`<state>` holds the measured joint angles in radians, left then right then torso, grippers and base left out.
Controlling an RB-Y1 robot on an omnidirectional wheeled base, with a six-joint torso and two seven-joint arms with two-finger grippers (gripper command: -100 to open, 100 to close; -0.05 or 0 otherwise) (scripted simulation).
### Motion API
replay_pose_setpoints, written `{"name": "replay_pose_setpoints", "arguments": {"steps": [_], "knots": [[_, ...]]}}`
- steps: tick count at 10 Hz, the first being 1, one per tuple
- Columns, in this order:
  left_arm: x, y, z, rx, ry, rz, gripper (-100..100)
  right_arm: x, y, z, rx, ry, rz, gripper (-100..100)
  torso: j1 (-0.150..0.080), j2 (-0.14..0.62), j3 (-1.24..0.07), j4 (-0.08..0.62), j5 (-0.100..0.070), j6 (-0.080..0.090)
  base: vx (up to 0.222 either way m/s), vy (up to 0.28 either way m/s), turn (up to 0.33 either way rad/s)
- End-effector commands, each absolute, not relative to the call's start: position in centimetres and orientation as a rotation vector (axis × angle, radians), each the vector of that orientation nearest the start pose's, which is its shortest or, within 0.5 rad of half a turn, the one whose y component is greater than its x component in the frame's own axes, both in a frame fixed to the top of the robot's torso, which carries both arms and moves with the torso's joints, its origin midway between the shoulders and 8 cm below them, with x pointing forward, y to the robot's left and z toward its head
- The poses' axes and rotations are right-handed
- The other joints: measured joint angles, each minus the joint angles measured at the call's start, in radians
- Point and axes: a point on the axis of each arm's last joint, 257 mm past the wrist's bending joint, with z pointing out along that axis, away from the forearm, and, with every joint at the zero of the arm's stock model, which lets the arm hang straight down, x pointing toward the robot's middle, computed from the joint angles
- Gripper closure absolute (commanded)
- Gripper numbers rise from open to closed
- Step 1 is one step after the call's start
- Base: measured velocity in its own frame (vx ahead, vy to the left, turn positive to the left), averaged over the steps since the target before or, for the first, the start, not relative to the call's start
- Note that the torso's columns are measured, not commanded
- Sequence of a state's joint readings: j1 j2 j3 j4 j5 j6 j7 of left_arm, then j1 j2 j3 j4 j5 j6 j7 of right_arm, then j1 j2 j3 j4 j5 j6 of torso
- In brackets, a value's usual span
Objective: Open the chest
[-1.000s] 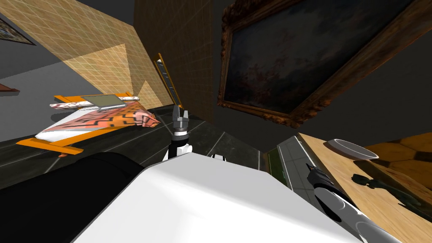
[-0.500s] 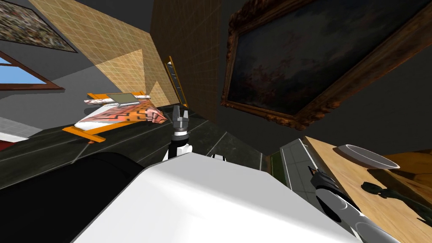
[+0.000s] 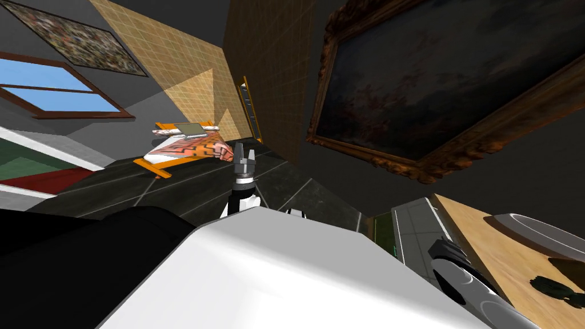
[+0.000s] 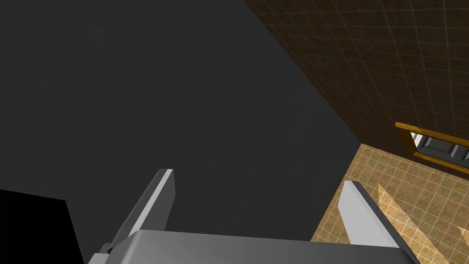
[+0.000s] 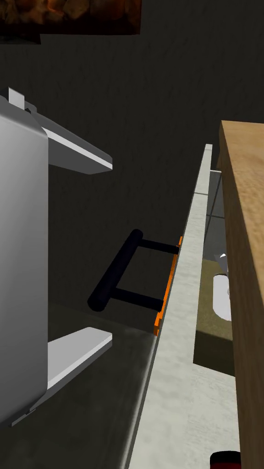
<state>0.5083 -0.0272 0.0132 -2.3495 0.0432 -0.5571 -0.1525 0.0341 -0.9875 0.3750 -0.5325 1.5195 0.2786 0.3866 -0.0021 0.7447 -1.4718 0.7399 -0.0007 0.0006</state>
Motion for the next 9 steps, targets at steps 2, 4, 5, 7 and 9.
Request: {"name": "replay_pose_setpoints", "arguments": {"steps": [2, 4, 5, 7, 9], "knots": [[31.5, 28.8, 6.2, -0.555, 0.514, -1.191, 0, 22.4, -82.6, -35.3, -1.115, 2.299, -1.646, -100, 0.002, -0.007, -0.005, -0.002, 0.001, 0.0, -0.103, -0.027, 0.037], [31.5, 28.8, 6.3, -0.555, 0.514, -1.191, 0, 21.5, -82.9, -35.7, -1.069, 2.327, -1.64, -100, 0.004, -0.01, -0.006, -0.003, 0.001, -0.002, -0.085, -0.008, 0.207], [31.5, 28.8, 6.2, -0.555, 0.514, -1.191, 0, 21.3, -83.2, -35.5, -1.025, 2.336, -1.641, -100, 0.003, -0.009, -0.006, -0.002, 0.001, 0.0, -0.01, -0.002, -0.043], [31.5, 28.8, 6.2, -0.555, 0.514, -1.191, 0, 21.3, -83.2, -35.5, -1.079, 2.334, -1.657, -100, 0.002, -0.009, -0.006, -0.003, 0.001, -0.001, 0.011, 0.002, -0.014], [31.5, 28.8, 6.3, -0.555, 0.514, -1.191, 0, 20.1, -83.7, -35.6, -1.04, 2.369, -1.666, -100, 0.002, -0.005, -0.003, -0.001, 0.001, -0.002, -0.063, -0.006, 0.192]]}}
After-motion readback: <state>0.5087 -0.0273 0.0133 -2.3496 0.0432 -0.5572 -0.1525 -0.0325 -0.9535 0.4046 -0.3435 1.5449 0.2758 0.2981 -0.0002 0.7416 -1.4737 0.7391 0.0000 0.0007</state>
